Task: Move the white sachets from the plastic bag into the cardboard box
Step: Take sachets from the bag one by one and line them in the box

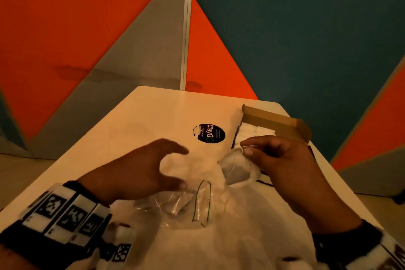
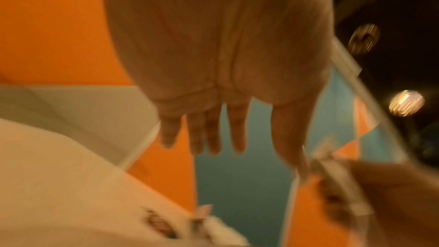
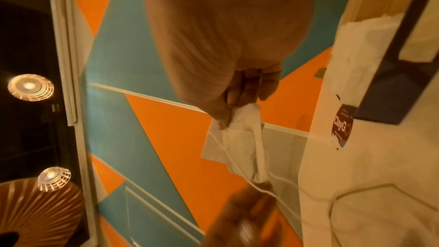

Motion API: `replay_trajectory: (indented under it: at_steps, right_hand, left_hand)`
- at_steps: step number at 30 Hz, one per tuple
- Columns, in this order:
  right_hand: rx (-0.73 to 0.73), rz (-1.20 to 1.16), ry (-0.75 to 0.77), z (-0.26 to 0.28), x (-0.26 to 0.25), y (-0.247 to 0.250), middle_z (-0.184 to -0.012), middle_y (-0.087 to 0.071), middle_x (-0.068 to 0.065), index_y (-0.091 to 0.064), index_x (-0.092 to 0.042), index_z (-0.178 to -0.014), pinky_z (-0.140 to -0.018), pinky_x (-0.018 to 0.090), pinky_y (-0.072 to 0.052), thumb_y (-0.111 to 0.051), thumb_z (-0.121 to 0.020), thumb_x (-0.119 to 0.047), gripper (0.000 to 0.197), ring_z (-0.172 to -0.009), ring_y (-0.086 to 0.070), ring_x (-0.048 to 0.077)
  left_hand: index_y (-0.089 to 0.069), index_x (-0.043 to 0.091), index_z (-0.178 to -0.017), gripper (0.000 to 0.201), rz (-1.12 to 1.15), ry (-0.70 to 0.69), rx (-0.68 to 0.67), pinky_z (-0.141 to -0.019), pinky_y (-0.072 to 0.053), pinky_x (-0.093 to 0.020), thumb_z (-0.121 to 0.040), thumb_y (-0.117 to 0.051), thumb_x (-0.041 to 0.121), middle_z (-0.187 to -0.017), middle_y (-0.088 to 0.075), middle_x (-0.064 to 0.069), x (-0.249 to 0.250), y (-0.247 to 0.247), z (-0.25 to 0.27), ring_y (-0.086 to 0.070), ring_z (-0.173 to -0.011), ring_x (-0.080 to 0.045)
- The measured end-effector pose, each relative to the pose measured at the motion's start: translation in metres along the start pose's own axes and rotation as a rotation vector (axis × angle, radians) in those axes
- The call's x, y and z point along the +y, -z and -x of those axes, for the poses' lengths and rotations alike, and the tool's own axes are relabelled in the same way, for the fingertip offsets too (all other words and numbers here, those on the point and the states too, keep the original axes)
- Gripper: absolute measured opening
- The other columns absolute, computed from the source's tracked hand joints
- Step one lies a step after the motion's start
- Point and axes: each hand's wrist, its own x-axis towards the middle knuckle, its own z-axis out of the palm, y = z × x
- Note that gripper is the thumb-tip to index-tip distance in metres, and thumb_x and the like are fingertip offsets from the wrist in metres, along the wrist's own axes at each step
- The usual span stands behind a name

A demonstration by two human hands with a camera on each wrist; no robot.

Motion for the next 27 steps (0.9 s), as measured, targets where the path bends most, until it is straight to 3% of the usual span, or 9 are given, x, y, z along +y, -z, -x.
replay_trajectory:
  at_steps: [3, 6, 9, 13, 15, 17, 22, 25, 27]
  right_hand:
    - [-0.003, -0.111, -0.061, 0.003, -0.001, -0.008, -0.084, -0.075, -0.019, -0.077, -0.034, -0.082, -0.062, 0.015, -0.054, -0.069, -0.086, -0.021, 0.016, -0.08, -0.07, 0.004]
    - [-0.025, -0.16, -0.069, 0.007, -0.002, -0.014, -0.085, -0.076, -0.013, -0.078, -0.033, -0.081, -0.074, 0.025, -0.057, -0.069, -0.086, -0.019, 0.017, -0.082, -0.072, 0.006]
    - [-0.004, -0.139, -0.051, 0.01, 0.001, -0.014, -0.083, -0.074, -0.016, -0.072, -0.037, -0.088, -0.067, 0.016, -0.055, -0.069, -0.087, -0.018, 0.019, -0.081, -0.07, 0.001]
    - [0.093, 0.031, -0.085, 0.011, 0.015, -0.008, -0.088, -0.061, -0.022, -0.056, -0.03, -0.091, -0.057, 0.009, -0.043, -0.059, -0.096, -0.019, 0.012, -0.082, -0.058, -0.002]
    - [0.05, 0.088, -0.096, 0.011, 0.021, -0.005, -0.088, -0.061, -0.02, -0.058, -0.028, -0.086, -0.062, 0.011, -0.042, -0.054, -0.098, -0.017, 0.017, -0.085, -0.058, 0.003]
    - [-0.021, 0.106, -0.1, 0.01, 0.025, -0.002, -0.088, -0.062, -0.022, -0.063, -0.027, -0.082, -0.068, 0.009, -0.043, -0.05, -0.1, -0.012, 0.027, -0.088, -0.058, 0.003]
    - [-0.113, 0.158, -0.089, 0.006, 0.03, -0.002, -0.093, -0.062, -0.022, -0.072, -0.024, -0.074, -0.067, 0.0, -0.043, -0.045, -0.1, -0.001, 0.044, -0.09, -0.057, -0.005]
    - [-0.136, 0.174, -0.099, 0.002, 0.031, -0.003, -0.1, -0.064, -0.02, -0.077, -0.03, -0.081, -0.076, 0.006, -0.046, -0.05, -0.099, -0.005, 0.041, -0.096, -0.058, -0.002]
    - [-0.141, 0.142, -0.072, 0.001, 0.028, -0.005, -0.1, -0.064, -0.018, -0.078, -0.035, -0.085, -0.085, 0.016, -0.049, -0.059, -0.095, -0.016, 0.028, -0.096, -0.059, 0.001]
  left_hand:
    - [-0.06, 0.051, -0.118, 0.053, 0.39, -0.141, 0.167, -0.103, -0.042, -0.015, -0.068, -0.076, 0.052, -0.127, -0.057, 0.031, 0.034, -0.01, 0.0, -0.051, -0.12, 0.015]
    - [-0.072, 0.039, -0.105, 0.028, 0.503, -0.197, 0.262, -0.096, -0.051, -0.025, -0.078, -0.077, 0.037, -0.111, -0.071, 0.02, 0.059, -0.03, -0.01, -0.064, -0.107, 0.005]
    - [-0.079, 0.021, -0.09, 0.008, 0.676, -0.129, 0.378, -0.086, -0.059, -0.04, -0.087, -0.072, 0.018, -0.089, -0.078, 0.003, 0.063, -0.038, -0.02, -0.073, -0.087, -0.012]
    - [-0.078, 0.016, -0.087, 0.009, 0.725, -0.072, 0.401, -0.082, -0.059, -0.04, -0.089, -0.069, 0.017, -0.085, -0.078, -0.004, 0.057, -0.032, -0.028, -0.074, -0.084, -0.021]
    - [-0.077, 0.018, -0.085, 0.011, 0.688, -0.055, 0.402, -0.078, -0.062, -0.041, -0.091, -0.068, 0.017, -0.084, -0.077, -0.002, 0.057, -0.026, -0.031, -0.074, -0.082, -0.021]
    - [-0.077, 0.022, -0.085, 0.011, 0.557, -0.049, 0.391, -0.076, -0.062, -0.036, -0.091, -0.068, 0.02, -0.084, -0.077, 0.004, 0.057, -0.02, -0.035, -0.072, -0.079, -0.011]
    - [-0.074, 0.031, -0.086, 0.01, 0.185, -0.088, 0.283, -0.074, -0.055, -0.026, -0.092, -0.066, 0.032, -0.085, -0.073, 0.015, 0.065, -0.005, -0.041, -0.065, -0.08, 0.001]
    - [-0.074, 0.032, -0.088, 0.009, 0.016, -0.09, 0.207, -0.069, -0.044, -0.013, -0.092, -0.067, 0.034, -0.088, -0.07, 0.016, 0.074, 0.0, -0.043, -0.061, -0.082, 0.004]
    - [-0.074, 0.032, -0.089, 0.008, -0.084, -0.108, 0.159, -0.069, -0.043, -0.013, -0.092, -0.067, 0.033, -0.092, -0.071, 0.015, 0.078, 0.0, -0.044, -0.061, -0.085, 0.002]
